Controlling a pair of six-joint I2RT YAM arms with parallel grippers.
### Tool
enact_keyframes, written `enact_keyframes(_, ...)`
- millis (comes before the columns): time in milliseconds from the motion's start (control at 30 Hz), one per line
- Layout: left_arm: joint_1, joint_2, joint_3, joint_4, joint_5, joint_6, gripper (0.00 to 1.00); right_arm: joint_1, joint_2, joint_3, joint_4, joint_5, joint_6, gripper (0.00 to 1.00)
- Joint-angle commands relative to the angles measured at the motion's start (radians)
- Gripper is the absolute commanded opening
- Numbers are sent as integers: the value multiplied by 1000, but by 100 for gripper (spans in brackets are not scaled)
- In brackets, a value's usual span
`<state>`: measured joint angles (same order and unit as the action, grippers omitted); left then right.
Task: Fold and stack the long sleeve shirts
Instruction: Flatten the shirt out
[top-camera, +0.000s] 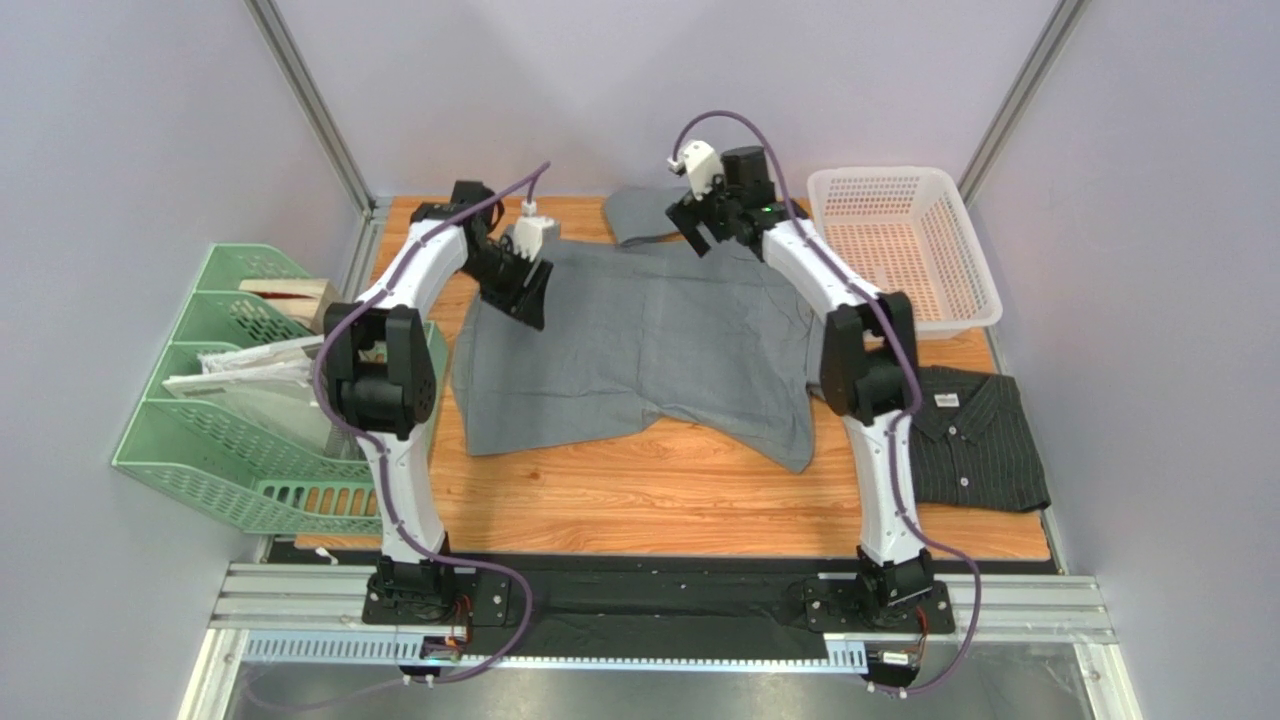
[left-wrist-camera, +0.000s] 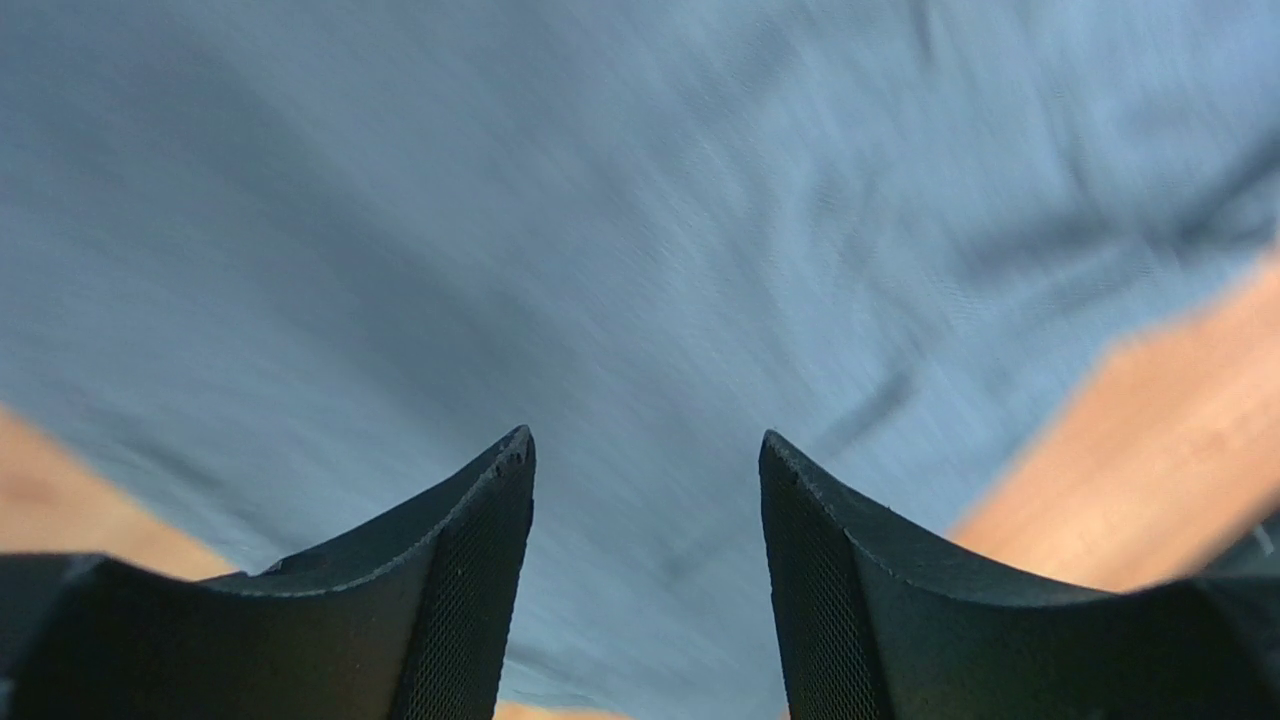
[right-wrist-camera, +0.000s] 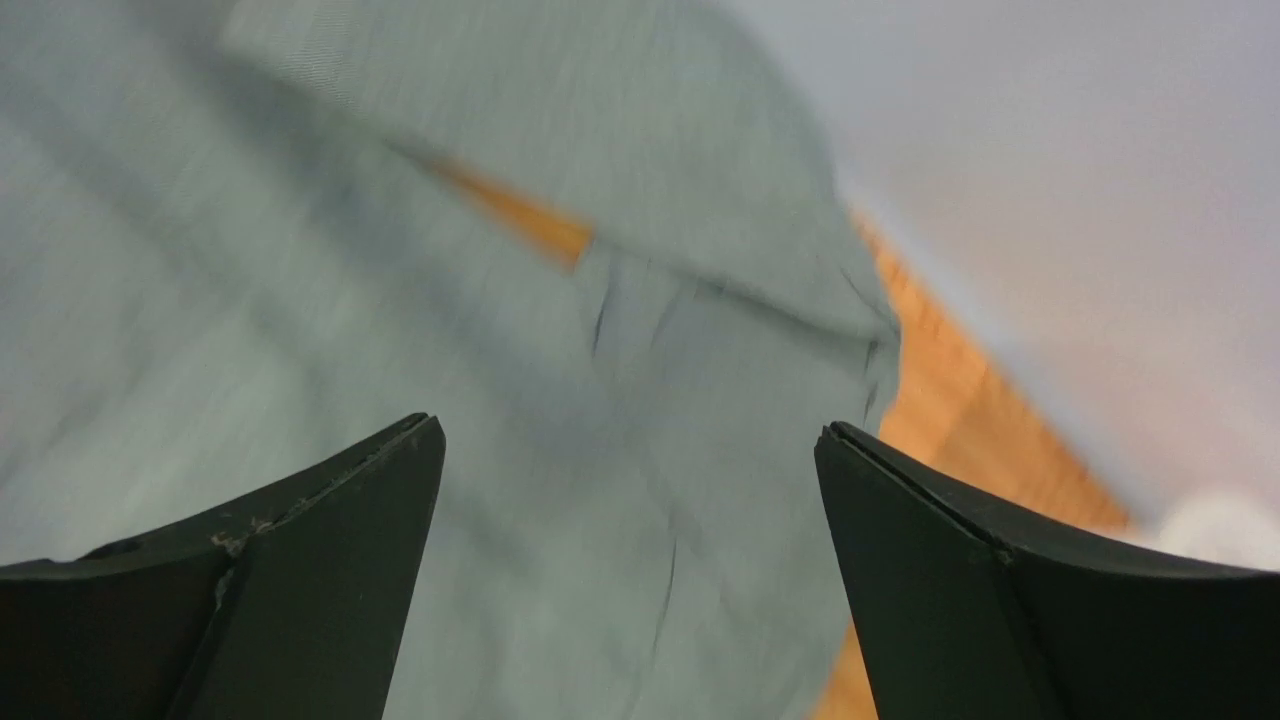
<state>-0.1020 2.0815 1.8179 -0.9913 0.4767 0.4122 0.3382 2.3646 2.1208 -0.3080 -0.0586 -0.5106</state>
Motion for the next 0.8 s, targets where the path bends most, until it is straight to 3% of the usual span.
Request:
enact_keyframes(0, -24, -219, -210, -54, 114, 158, 61, -103, -434, -154, -454, -276, -25, 100)
enact_keyframes(100, -28, -319, -348, -75, 141, 279, 59, -163, -624, -353, -692, -393, -87, 95)
enact_keyframes(233, -63, -395, -488, -104, 103, 417, 58, -201, -813, -631, -908, -351, -210, 82)
enact_keyframes(433, -194, -452, -548, -6, 89, 433, 62, -329, -927, -906, -843, -231, -282, 73)
enact_keyframes(567, -264, -396, -458, 104, 158, 370, 63, -390, -923, -976, -755, -167, -267, 71)
enact_keyframes(700, -275, -183, -176, 128, 169, 188, 62, -389, -849, -1015, -609, -81, -227, 70)
enact_keyframes(767, -274, -140, -117, 134, 145, 162, 62, -389, -783, -1001, -580, -75, -215, 65)
